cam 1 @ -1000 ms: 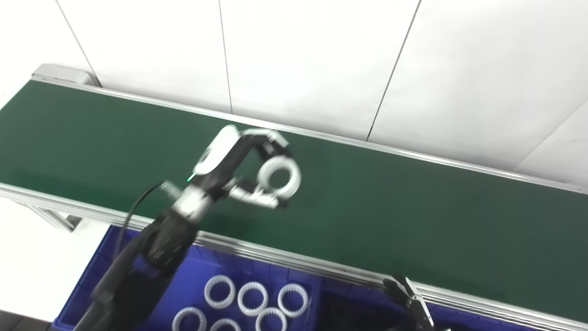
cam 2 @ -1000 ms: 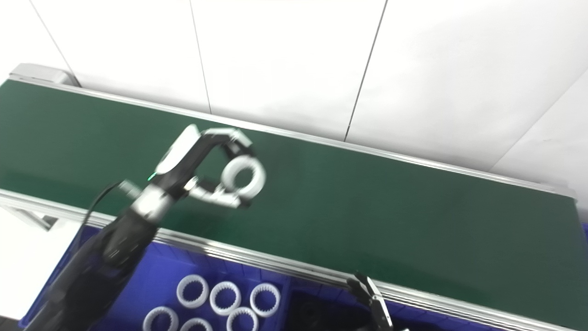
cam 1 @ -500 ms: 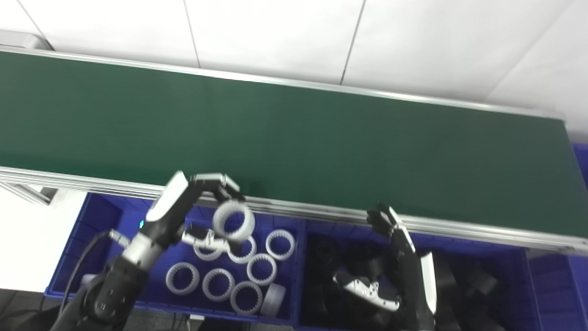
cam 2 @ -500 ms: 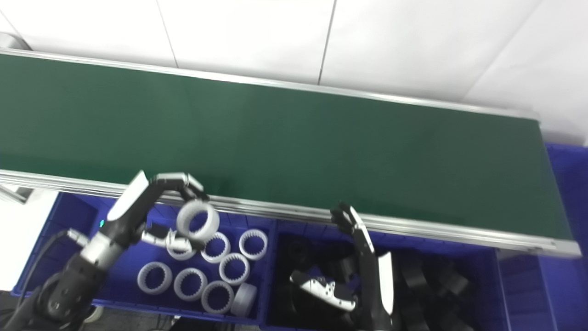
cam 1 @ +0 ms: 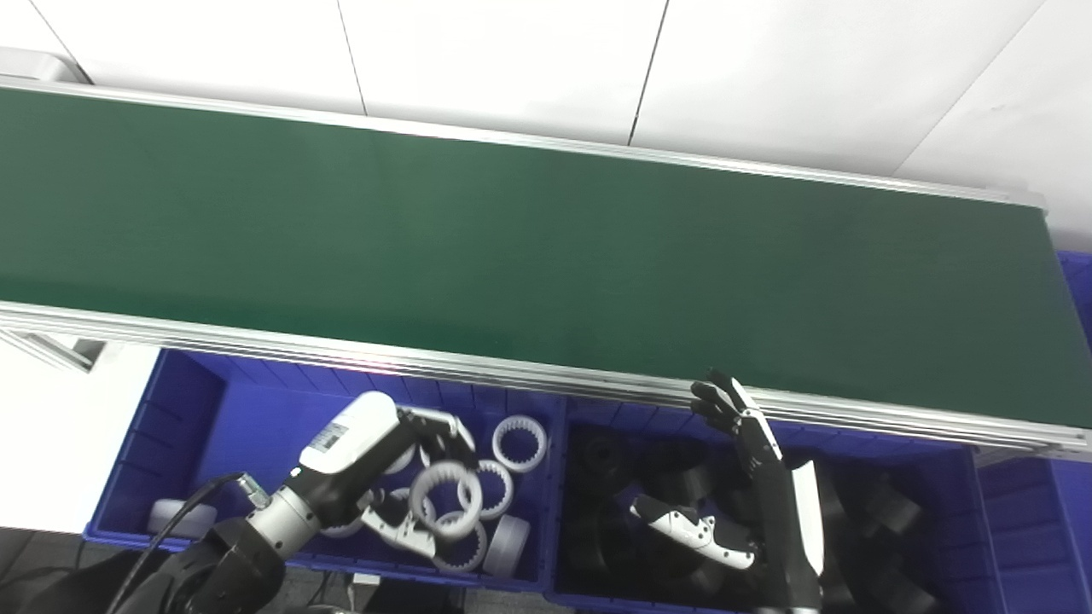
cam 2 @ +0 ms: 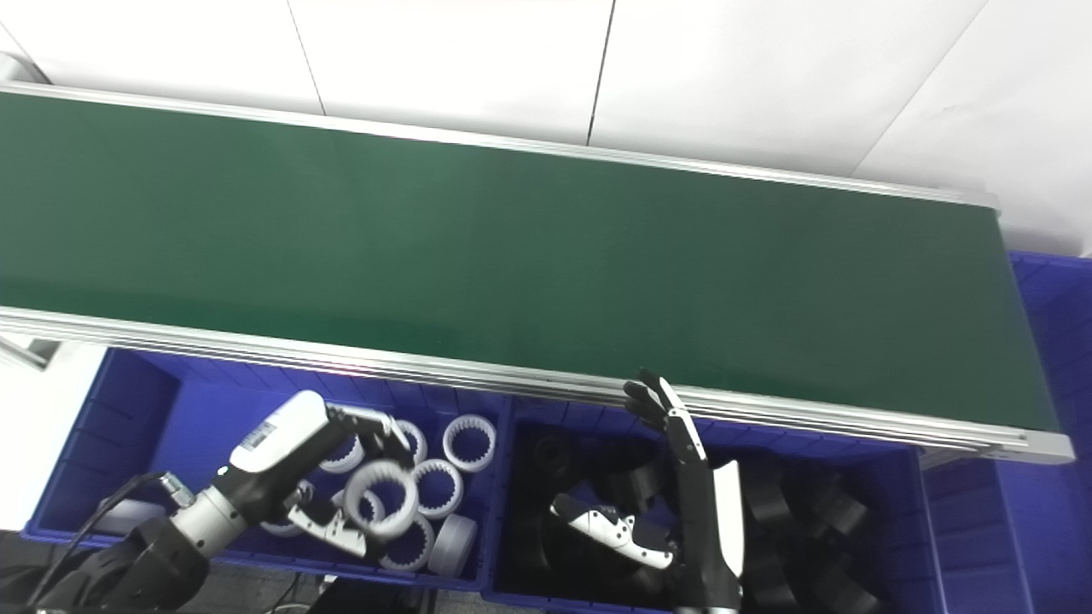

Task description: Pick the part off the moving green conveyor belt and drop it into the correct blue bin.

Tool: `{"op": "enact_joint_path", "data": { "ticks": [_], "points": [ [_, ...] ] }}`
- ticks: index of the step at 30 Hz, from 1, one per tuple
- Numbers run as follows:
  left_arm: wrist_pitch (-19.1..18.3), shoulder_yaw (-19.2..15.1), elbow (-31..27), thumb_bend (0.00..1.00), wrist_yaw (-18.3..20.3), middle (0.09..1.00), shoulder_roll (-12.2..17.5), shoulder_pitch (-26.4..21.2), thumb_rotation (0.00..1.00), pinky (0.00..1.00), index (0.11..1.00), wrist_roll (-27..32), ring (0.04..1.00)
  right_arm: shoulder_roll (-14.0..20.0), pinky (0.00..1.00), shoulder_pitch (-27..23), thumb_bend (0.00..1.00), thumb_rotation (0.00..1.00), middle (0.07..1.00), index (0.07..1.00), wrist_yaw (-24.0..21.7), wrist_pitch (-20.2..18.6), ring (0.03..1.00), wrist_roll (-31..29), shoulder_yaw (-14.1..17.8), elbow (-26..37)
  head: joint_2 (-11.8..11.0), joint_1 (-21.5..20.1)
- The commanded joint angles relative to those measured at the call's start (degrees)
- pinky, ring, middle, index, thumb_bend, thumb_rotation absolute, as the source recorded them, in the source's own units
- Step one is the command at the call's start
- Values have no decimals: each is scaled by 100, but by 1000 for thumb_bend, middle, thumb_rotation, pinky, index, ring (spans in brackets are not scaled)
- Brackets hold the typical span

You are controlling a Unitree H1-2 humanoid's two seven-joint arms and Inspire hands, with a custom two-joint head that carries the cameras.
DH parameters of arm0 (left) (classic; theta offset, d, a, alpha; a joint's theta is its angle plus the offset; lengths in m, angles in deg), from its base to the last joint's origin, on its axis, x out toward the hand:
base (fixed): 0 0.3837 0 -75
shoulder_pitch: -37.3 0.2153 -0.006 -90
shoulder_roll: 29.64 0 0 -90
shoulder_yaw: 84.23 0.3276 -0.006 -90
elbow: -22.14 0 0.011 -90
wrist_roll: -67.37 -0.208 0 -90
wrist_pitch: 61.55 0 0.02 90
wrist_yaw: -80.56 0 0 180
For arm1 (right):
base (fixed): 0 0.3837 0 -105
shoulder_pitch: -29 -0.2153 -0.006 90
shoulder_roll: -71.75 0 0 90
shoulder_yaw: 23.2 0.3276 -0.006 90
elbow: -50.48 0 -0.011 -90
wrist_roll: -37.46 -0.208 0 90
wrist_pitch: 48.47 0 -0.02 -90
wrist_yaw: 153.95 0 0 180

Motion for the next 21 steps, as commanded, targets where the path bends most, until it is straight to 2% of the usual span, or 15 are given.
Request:
{"op": "enact_joint_path", "data": {
  "ticks": [1, 2, 4, 5, 6, 8, 9, 11, 12, 13, 15, 16, 18, 21],
  "points": [
    [-195, -18, -254, 795, 66, 937, 32, -62, 321, 952, 885, -278, 951, -72, 761, 77, 825, 371, 822, 880, -71, 13, 793, 11, 52, 194, 1, 3],
    [-272, -30, -287, 883, 112, 980, 24, -48, 397, 985, 952, -281, 984, -84, 759, 86, 828, 384, 824, 884, -91, -1, 796, 38, 66, 197, -25, 15],
    [-387, -60, -334, 945, 190, 992, -11, -26, 439, 994, 981, -128, 994, -108, 758, 101, 830, 391, 825, 886, -133, -14, 798, 66, 92, 205, -36, 29],
    [-361, -70, -320, 973, 235, 996, -22, -24, 447, 997, 990, 140, 997, -120, 758, 107, 831, 391, 825, 888, -155, -23, 798, 69, 103, 211, -49, 40],
    [-356, -72, -305, 990, 353, 999, -12, -31, 406, 999, 943, 536, 999, -139, 762, 114, 833, 389, 825, 888, -164, -27, 799, 66, 114, 214, -55, 45],
    [-407, -90, -278, 985, 623, 1000, 5, -41, 331, 1000, 672, 1462, 1000, -160, 769, 120, 838, 380, 822, 886, -194, -25, 798, 35, 130, 217, -62, 48],
    [-386, -102, -257, 976, 716, 1000, 15, -49, 295, 1000, 613, 1853, 1000, -163, 767, 117, 838, 373, 824, 886, -209, -18, 801, 19, 136, 213, -63, 47],
    [-304, -138, -208, 970, 816, 1000, 23, -67, 257, 1000, 669, 2369, 1000, -161, 763, 113, 840, 375, 824, 887, -233, -1, 804, 13, 145, 214, -58, 48],
    [-264, -156, -163, 971, 879, 1000, 29, -80, 257, 1000, 665, 2629, 1000, -167, 762, 118, 840, 375, 824, 887, -242, 5, 804, 21, 154, 216, -58, 48],
    [-242, -177, -118, 974, 940, 1000, 23, -88, 244, 1000, 715, 2859, 1000, -172, 762, 120, 842, 375, 824, 887, -251, 20, 805, 27, 165, 211, -92, 35],
    [-165, -177, -8, 987, 1137, 1000, 11, -122, 196, 1000, 907, 3432, 1000, -170, 763, 127, 843, 379, 826, 889, -293, 11, 806, 22, 179, 218, -97, 19],
    [-181, -160, 12, 983, 1271, 1000, 1, -136, 174, 1000, 953, 3728, 1000, -169, 769, 131, 843, 381, 827, 890, -314, 5, 807, 6, 184, 220, -92, 18],
    [-374, -128, -88, 982, 1445, 1000, -60, -137, 150, 952, 991, 4104, 1000, -165, 783, 136, 856, 396, 830, 890, -359, 7, 808, -11, 192, 220, -102, 3],
    [-329, -121, -167, 1000, 1487, 1000, -171, -114, 245, 889, 1000, 4198, 1000, -174, 779, 160, 863, 388, 833, 889, -412, 13, 810, -48, 202, 228, -114, -71]
  ]
}}
